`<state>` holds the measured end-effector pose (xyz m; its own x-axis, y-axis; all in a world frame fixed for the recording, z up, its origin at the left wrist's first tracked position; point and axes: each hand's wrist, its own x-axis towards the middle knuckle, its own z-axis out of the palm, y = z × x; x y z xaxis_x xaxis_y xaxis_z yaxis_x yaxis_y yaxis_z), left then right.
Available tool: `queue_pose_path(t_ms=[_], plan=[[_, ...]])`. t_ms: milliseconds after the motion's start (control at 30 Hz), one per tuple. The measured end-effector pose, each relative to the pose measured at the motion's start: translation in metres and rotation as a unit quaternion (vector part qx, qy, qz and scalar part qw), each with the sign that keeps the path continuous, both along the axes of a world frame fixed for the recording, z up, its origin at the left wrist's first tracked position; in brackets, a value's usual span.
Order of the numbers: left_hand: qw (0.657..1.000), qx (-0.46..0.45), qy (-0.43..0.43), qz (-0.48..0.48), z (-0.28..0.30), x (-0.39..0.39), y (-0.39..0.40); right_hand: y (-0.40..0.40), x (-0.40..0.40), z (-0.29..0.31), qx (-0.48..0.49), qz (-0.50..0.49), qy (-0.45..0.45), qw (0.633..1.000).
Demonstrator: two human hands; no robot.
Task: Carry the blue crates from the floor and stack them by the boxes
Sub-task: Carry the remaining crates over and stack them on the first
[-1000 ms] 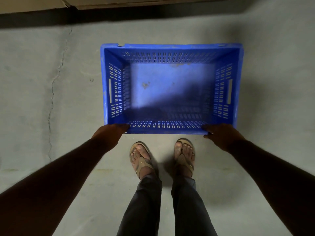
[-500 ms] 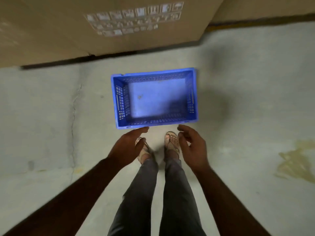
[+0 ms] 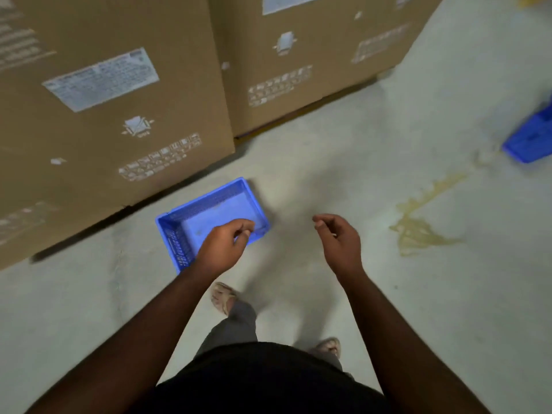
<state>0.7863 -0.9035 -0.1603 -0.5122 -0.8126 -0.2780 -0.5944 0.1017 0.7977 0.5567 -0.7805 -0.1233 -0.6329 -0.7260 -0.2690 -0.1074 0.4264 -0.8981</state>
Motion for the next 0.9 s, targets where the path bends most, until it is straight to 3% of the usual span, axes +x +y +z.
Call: queue_pose_path(t_ms=[133,400,633,900], plan=[[0.997,-0.005,0.044,-0.066,0.035,-0.099,0.059,0.099,-0.066,0.027,-0.051,-0.086,-0.039,0.994],[0.964,0.106,0.114,-0.217,0.070,-0.303,0.234,0.339,-0.194,0.071,-0.077,-0.276,-0.074,0.955],[0.929,0.144,0.087,-0.331,0.079,-0.451,0.323,0.444,-0.293,0.090,-0.090,-0.382,-0.075,0.917],[0.913,0.170,0.113,-0.353,0.060,-0.674,0.377,0.499,-0.475,0.087,-0.090,-0.438,-0.046,0.893]])
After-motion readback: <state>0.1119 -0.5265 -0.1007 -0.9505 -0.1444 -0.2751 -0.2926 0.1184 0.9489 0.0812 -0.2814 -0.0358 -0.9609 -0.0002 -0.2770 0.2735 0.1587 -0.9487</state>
